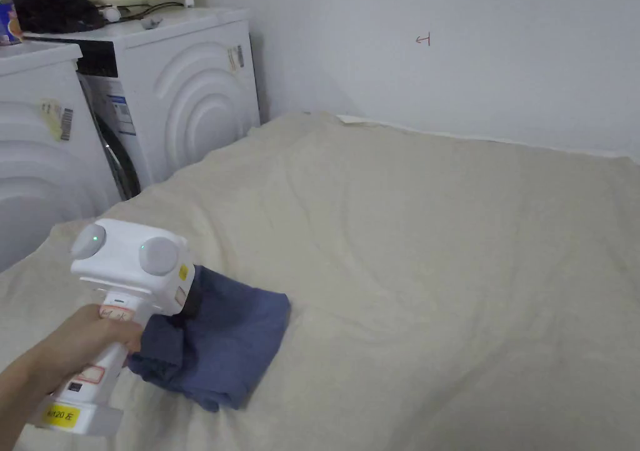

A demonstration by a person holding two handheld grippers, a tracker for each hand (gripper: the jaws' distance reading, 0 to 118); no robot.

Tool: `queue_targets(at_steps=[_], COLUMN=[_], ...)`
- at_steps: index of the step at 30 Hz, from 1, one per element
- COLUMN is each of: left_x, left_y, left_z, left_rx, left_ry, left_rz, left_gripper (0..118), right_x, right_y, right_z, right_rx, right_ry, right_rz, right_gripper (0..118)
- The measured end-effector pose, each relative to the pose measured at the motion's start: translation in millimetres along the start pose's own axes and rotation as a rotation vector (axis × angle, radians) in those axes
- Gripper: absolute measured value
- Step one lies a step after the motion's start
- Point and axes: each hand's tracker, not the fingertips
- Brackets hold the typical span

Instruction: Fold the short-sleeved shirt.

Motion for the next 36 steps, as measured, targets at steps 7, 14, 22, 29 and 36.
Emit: queue_targets(at_steps=[7,14,22,29,36], left_x=[-13,-32,-27,35,153], left_y=[-6,1,-9,-57,-142], left_z=[-2,-2,40,113,183], left_rx=[0.126,0.089,0.176,0.431,0.623], left_ry=[0.114,0.22,0.199,0.079,-0.069], left_rz=[-0.009,0.037,0.075,0.154,0.093], left_gripper=[31,107,117,6,6], right_x=[-10,-15,-13,-12,-10], right_y=[2,3,1,3,11], right_z=[-8,-11,-9,6,40], right_rx=[-0.015,-0.019,-0.017,0.039,0.238], right_ry=[0.027,0.029,0.019,0.012,-0.071], right_rz=[0.005,0.031,0.033,0.04,0.095], right_gripper=[0,0,0,0,0])
